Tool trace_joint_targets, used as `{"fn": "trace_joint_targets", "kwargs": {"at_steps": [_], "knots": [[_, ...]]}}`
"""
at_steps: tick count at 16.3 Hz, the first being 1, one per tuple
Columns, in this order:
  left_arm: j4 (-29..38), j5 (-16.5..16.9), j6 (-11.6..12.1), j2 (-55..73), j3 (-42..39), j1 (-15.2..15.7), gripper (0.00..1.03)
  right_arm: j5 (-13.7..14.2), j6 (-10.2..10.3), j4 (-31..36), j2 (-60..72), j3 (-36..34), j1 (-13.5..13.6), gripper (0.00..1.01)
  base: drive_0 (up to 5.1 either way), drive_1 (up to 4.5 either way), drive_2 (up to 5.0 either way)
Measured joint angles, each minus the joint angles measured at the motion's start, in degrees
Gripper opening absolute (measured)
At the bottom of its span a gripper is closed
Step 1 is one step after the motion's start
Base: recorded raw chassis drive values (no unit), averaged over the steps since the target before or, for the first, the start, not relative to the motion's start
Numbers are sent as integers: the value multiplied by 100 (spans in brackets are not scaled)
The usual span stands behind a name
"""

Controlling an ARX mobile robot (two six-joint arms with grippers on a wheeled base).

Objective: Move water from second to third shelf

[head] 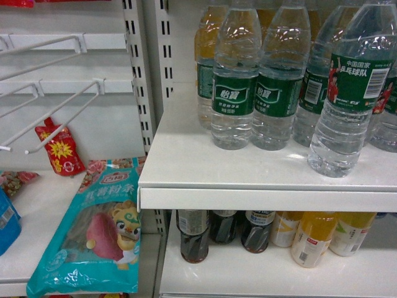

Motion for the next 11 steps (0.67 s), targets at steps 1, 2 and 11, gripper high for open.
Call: {"fn": "trace_joint_targets", "kwargs": {"at_steps": [1,2,11], "knots": [[0,0,0,0,0,0,98,2,0,-166,-103,4,0,2,0,0,0],[0,0,0,0,0,0,98,2,0,-435,-286,9,0,2,0,0,0],[4,0,0,0,0,0,98,0,0,-1019,-955,4,0,2,0,0,0]]}}
